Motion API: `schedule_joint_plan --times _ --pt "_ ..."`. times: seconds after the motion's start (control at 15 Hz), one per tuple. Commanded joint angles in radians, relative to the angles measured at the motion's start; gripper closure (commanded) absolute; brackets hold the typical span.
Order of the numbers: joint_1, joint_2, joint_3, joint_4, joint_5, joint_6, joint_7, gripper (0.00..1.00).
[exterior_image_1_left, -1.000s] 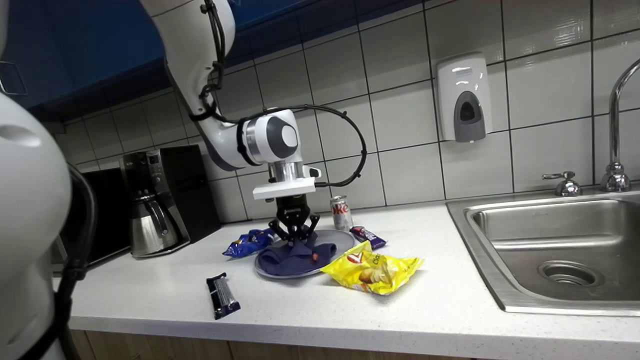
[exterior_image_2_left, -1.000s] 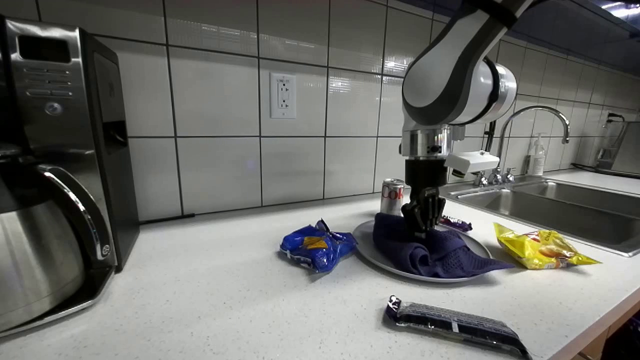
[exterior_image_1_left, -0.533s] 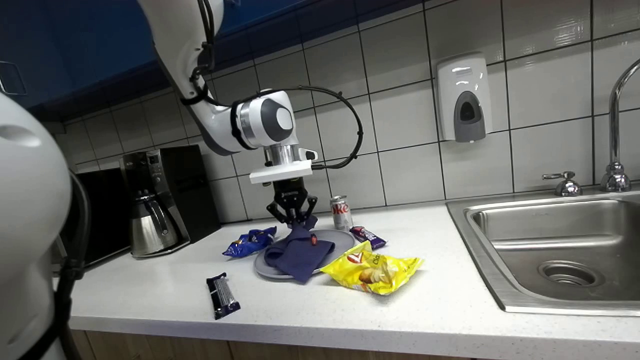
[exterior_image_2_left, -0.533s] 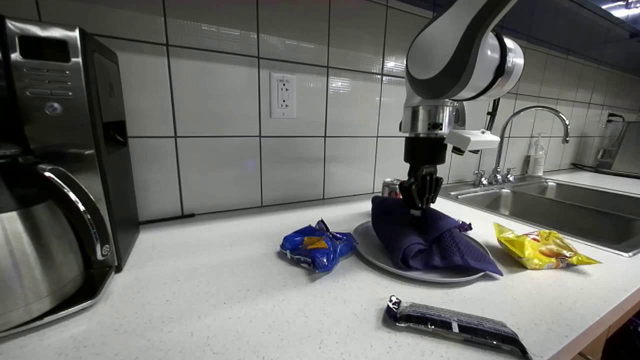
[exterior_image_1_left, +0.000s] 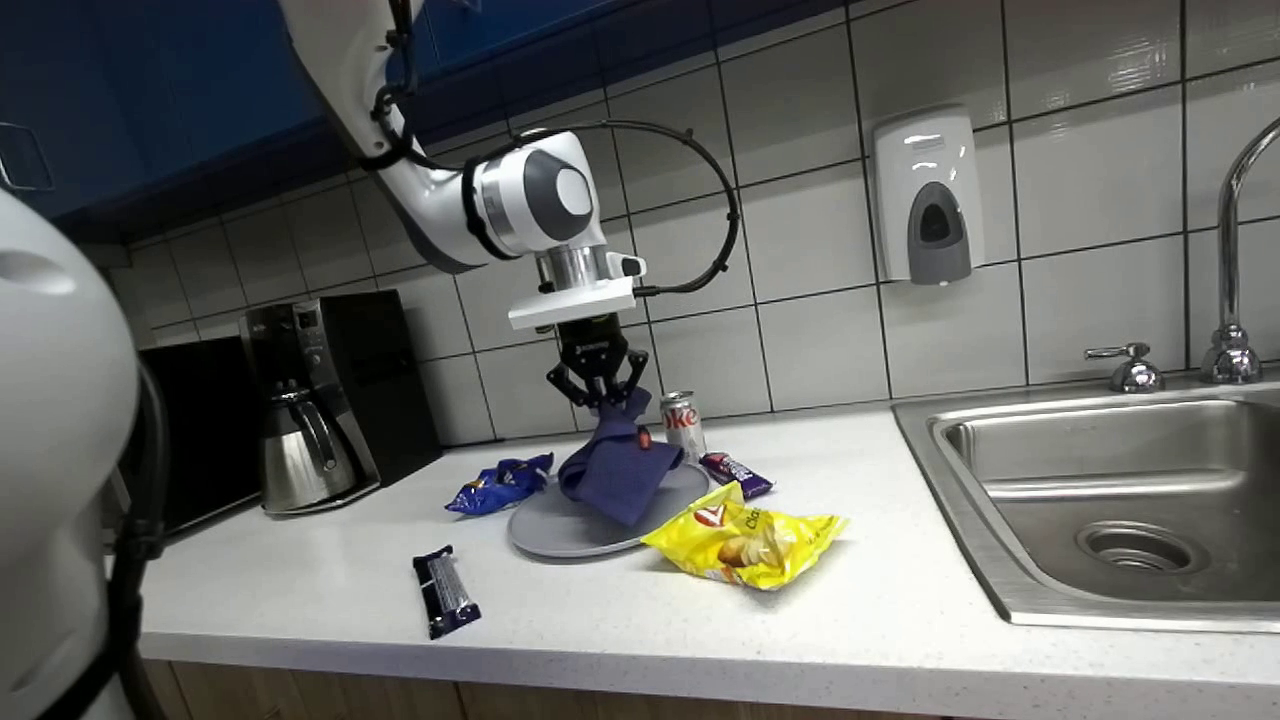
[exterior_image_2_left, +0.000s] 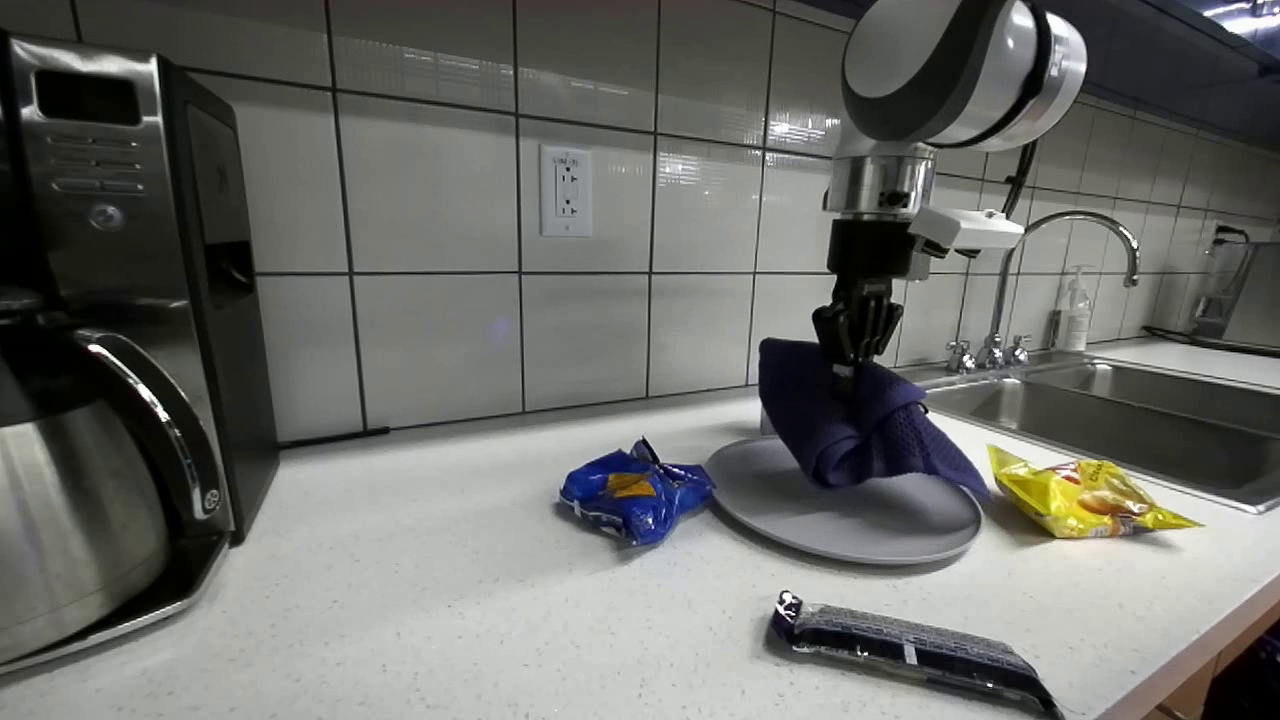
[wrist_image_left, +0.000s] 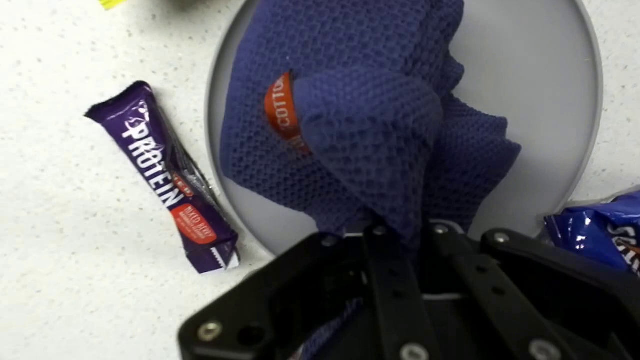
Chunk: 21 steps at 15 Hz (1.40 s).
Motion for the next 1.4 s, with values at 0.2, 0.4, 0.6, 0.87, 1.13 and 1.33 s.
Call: schedule_joint_plan --times 0.2,0.4,0.6,0.87,1.13,1.33 --pt "-0.036 -0.098 -0.043 -0.034 -0.018 0.025 0.028 0.98" --pt "-0.049 -0.127 -0.066 -0.037 -0.036 0.034 0.049 0.98" --pt "-0.066 -0.135 -0.091 -0.032 -0.058 0.043 0.08 0.98" --pt "-0.092 -0.119 -0.124 -0.013 -0.089 0.045 0.133 0.98" --pt "-0.121 -0.097 -0.155 0.012 -0.09 0.049 0.163 0.98" --pt "-0.14 -0.062 -0.176 0.042 -0.088 0.054 0.166 0.98"
